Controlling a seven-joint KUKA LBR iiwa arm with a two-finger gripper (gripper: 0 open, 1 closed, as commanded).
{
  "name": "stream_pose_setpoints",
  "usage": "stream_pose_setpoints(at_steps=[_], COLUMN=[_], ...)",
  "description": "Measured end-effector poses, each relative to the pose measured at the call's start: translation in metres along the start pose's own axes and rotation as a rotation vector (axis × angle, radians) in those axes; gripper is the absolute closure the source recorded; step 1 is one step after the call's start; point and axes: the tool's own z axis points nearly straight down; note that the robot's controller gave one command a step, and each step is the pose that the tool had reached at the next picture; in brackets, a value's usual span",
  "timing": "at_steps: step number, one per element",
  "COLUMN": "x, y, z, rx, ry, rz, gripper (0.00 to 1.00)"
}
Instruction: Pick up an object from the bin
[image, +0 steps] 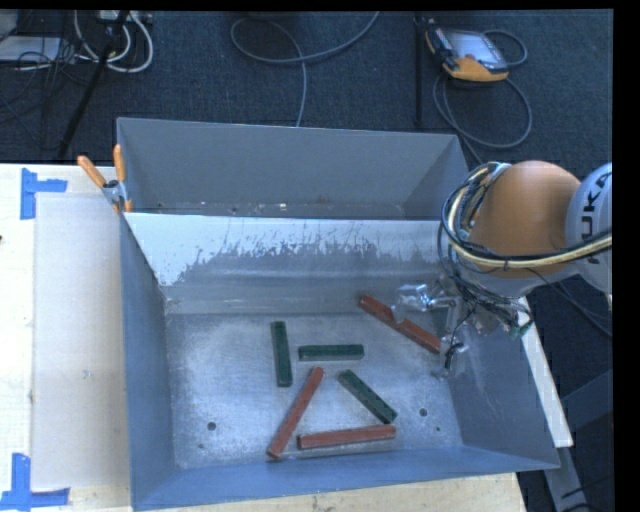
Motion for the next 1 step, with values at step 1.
stream_pose_setpoints(at_steps=[1], x=[-0.0345], y=[-0.0202], z=[-0.0193], rx=[0.004], ry=[-0.006], rz=[0.178], gripper=[0.0])
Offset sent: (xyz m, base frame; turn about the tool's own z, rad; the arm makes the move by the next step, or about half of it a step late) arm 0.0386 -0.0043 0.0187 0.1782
